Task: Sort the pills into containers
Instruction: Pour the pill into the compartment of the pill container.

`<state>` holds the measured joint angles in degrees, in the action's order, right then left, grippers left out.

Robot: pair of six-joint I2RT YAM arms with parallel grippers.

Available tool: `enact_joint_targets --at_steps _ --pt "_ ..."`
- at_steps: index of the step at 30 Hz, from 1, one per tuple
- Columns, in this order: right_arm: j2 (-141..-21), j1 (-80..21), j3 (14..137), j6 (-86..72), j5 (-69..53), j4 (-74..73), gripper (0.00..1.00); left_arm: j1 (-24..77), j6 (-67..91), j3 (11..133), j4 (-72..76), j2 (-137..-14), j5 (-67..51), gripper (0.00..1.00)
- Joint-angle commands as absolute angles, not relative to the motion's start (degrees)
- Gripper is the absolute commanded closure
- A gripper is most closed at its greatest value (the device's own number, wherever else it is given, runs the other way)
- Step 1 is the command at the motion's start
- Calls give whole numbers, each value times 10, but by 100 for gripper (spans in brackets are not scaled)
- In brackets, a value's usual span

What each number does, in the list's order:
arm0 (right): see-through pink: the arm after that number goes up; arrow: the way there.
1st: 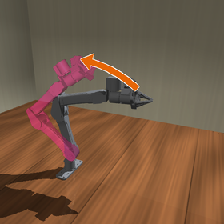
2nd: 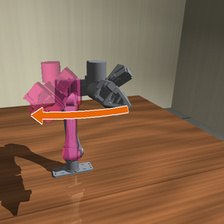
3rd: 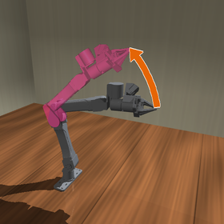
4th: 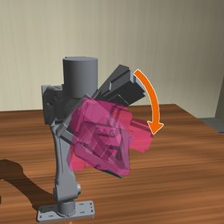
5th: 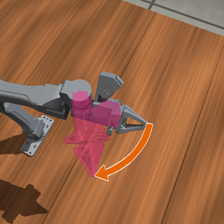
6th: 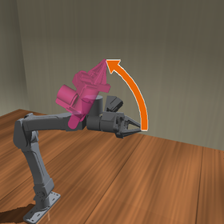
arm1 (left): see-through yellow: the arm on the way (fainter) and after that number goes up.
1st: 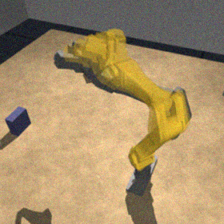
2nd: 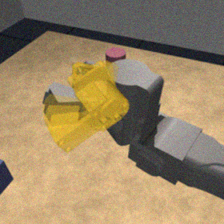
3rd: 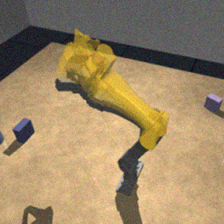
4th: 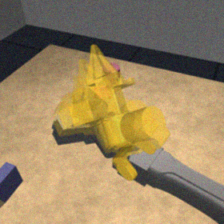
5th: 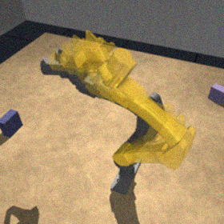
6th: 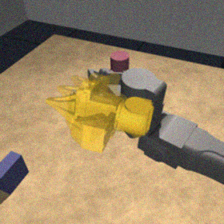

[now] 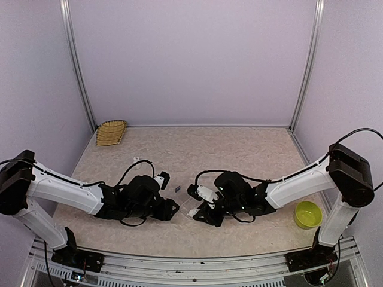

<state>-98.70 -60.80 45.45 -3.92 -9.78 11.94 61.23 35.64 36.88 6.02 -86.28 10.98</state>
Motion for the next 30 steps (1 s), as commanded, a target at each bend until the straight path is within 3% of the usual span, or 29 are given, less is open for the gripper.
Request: enact_joint_targets --at_steps 1,30 --pt "-976 -616 472 -33 -90 97 83 617 358 363 76 -858 114 42" --pt "-982 -627 509 -22 -60 28 83 617 362 357 82 -860 111 42"
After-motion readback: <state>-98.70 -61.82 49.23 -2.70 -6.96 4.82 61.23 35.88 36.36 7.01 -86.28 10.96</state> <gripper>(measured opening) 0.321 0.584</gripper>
